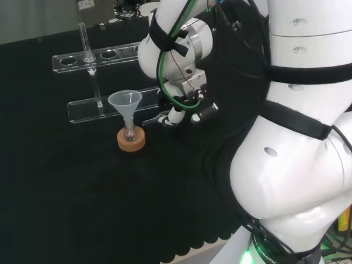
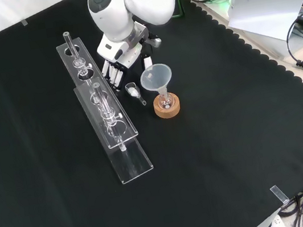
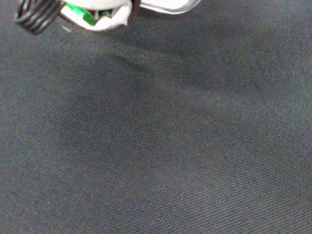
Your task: Pick up the weighing funnel.
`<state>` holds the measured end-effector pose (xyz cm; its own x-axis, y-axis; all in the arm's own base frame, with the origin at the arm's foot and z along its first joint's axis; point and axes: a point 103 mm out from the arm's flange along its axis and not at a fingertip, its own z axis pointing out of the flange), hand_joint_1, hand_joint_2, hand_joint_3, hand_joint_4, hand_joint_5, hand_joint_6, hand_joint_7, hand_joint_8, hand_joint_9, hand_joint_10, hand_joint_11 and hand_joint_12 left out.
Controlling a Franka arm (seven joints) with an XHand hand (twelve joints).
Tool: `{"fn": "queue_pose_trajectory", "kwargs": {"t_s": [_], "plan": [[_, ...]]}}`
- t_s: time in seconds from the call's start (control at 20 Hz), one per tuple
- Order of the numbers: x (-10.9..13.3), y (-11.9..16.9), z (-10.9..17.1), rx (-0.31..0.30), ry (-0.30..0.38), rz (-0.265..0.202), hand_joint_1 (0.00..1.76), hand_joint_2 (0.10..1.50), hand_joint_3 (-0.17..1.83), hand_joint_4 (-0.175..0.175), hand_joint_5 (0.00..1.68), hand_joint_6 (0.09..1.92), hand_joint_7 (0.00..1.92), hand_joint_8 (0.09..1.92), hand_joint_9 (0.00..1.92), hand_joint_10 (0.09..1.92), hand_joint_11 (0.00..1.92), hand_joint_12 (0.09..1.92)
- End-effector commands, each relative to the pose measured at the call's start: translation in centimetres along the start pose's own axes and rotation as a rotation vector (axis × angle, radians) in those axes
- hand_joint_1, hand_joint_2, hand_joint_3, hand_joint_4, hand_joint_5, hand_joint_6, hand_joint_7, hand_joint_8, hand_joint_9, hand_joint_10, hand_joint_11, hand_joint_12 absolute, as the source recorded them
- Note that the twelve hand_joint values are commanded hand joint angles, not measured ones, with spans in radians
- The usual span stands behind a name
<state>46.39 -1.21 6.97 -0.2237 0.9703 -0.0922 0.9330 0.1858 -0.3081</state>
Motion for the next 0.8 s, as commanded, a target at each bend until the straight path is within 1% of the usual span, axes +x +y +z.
{"fn": "queue_pose_trajectory", "kwargs": {"t_s": [0.05,0.8], "plan": [[0.15,0.17,0.27,0.008,-0.01,-0.001,0.91,0.65,0.6,-0.07,0.59,0.67,0.57,0.76,0.86,0.55,0.55,1.24],[0.52,0.32,0.86,0.019,-0.022,-0.004,0.92,0.65,0.61,-0.066,0.62,0.73,0.61,0.76,0.87,0.55,0.56,1.23]]}}
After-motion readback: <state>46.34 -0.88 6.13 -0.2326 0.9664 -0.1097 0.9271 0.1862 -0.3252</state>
